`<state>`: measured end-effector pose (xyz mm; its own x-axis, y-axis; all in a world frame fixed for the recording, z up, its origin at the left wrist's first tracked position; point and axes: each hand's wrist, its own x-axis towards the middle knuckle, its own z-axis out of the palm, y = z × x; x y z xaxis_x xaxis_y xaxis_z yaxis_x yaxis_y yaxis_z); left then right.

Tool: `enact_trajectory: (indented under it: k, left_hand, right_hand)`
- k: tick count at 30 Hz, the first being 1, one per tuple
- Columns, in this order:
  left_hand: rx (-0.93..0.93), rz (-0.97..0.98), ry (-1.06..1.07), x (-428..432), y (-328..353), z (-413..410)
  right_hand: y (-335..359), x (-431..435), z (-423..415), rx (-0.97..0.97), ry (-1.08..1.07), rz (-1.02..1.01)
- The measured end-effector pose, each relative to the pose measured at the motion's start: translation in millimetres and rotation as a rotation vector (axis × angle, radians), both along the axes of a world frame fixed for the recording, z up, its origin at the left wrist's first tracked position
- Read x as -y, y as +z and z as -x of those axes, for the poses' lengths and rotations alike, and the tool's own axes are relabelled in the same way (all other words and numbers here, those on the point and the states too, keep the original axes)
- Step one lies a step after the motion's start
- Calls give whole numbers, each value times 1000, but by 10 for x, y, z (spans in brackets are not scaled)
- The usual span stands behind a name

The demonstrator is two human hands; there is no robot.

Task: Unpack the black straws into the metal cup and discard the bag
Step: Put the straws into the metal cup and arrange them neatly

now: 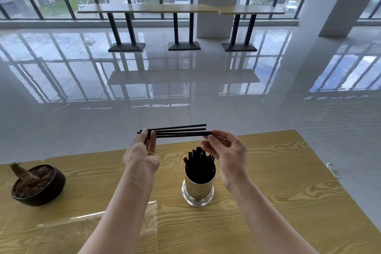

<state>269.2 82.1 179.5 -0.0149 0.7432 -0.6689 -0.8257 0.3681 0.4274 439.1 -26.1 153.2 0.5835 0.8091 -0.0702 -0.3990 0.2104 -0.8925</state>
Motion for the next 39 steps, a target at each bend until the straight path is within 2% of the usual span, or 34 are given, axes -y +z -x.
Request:
enact_trajectory:
  k: [5,12,24,34,39]
  left_hand:
    - [12,-1,-18,36,1,-39]
    - [17,31,9,87,-27,-56]
    - [-28,-4,16,53,-40,-82]
    - [20,-28,-58,30,-90,-68]
    - [10,-47,-46,-41,-97,24]
  right_hand:
    - [50,21,-38,-106,27,-34]
    - [54,33,-21,-105,2,-65]
    - [-7,25,-120,94,-3,-2]
    - [-90,67,-124,-22,-31,-93]
    - [-109,128,-312,-153,-68,-138]
